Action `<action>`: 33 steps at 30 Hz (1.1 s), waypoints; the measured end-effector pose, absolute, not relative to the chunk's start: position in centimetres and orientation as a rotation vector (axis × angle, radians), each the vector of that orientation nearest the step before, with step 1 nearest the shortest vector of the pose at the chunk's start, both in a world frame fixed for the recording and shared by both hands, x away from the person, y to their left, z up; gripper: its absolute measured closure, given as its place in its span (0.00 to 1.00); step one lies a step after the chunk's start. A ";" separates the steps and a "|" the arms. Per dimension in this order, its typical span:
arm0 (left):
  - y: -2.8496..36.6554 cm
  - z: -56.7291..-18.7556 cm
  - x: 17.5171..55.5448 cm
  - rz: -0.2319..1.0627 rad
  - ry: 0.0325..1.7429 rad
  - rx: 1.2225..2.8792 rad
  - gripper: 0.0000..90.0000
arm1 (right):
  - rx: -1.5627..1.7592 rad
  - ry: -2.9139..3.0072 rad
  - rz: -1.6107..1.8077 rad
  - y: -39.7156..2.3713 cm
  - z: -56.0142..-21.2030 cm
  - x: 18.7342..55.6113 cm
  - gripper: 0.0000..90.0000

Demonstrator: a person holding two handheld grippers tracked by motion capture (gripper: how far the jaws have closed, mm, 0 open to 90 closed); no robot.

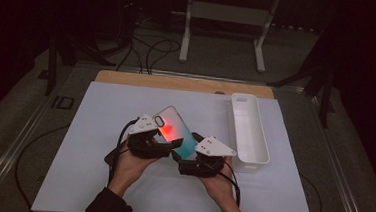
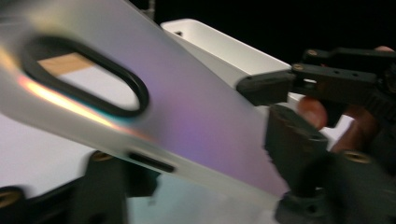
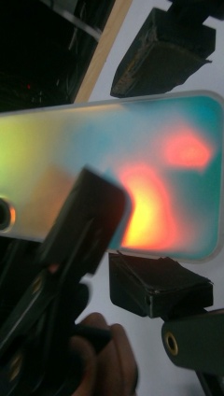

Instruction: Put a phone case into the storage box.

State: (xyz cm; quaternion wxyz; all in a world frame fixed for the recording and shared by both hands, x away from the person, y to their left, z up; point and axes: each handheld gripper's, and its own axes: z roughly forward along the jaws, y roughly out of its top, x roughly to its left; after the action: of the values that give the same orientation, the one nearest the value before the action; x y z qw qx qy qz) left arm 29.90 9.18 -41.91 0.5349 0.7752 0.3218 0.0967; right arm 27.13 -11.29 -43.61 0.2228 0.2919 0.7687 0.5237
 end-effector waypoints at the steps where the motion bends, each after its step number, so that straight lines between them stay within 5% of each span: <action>1: 8.9 -41.9 29.9 0.225 0.761 1.852 0.54 | 0.814 2.116 1.450 -11.2 -43.7 27.1 0.19; 11: 7.9 -42.1 30.0 0.179 0.750 1.860 0.88 | 0.891 2.064 1.449 -10.4 -44.5 26.6 0.19; 33: 8.1 -41.9 29.5 0.239 0.731 1.855 0.96 | 0.982 2.026 1.451 -10.4 -45.0 26.8 0.18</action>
State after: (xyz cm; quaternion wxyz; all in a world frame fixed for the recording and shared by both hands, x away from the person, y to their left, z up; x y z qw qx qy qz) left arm 29.55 8.09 -41.87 0.5368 0.7795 0.3069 0.1005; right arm 26.79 -10.37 -45.05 0.2292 0.3569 0.7363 0.5272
